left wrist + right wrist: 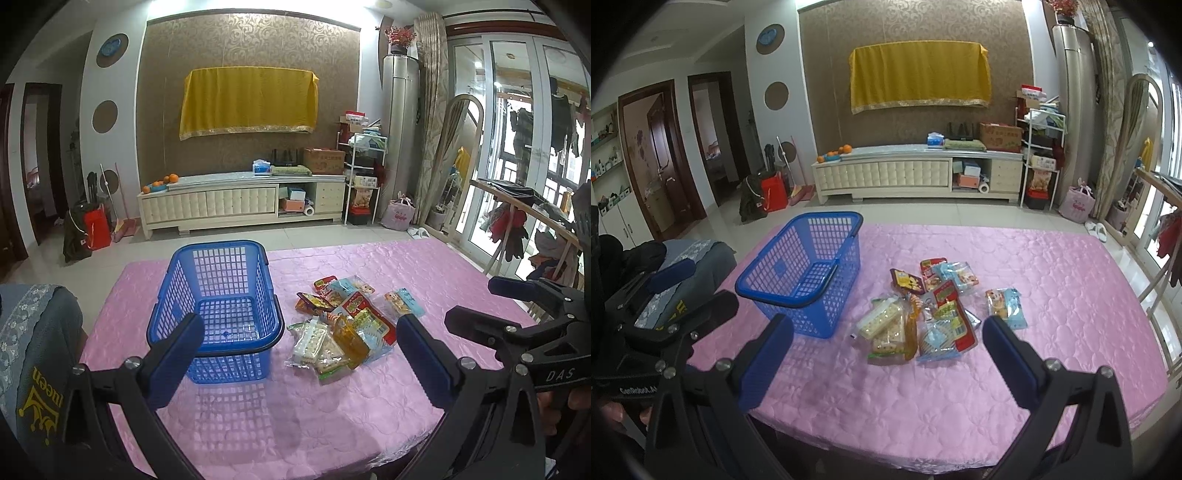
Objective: Organize snacks
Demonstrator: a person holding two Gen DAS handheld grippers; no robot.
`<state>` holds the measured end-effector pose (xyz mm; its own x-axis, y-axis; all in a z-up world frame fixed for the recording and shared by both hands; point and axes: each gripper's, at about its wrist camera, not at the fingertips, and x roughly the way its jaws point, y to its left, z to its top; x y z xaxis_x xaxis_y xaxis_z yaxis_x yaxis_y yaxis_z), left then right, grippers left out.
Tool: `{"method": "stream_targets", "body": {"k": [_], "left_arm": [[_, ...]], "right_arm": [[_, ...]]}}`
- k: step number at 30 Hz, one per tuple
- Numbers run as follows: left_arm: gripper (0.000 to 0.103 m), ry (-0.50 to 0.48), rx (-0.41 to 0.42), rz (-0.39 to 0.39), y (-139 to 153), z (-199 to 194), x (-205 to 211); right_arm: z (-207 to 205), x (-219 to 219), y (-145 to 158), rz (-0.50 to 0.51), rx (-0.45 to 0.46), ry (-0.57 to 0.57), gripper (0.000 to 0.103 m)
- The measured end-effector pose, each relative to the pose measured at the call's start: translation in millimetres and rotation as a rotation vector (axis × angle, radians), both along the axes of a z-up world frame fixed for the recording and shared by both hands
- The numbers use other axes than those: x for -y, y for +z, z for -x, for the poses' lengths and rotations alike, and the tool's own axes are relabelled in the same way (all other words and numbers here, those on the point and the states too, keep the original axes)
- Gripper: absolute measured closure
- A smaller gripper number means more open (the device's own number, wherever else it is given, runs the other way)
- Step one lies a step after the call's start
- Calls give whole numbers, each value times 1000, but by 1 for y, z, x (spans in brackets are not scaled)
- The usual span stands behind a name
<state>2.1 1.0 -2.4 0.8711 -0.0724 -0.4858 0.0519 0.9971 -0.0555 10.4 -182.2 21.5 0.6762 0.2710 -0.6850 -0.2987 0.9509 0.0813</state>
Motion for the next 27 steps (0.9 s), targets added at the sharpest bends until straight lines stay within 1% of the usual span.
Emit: {"method": "stream_targets", "body": {"k": [20,23,27], "left_arm": [[0,5,3,5,1,1,0],[0,2,1,10,2,-4,2],[0,-4,-1,25,5,-13,3]], "right_arm": [[-3,-1,3,-9,-11,18,0],[-5,2,5,-10,1,18,0],[-12,12,9,15,34,2,0]]}}
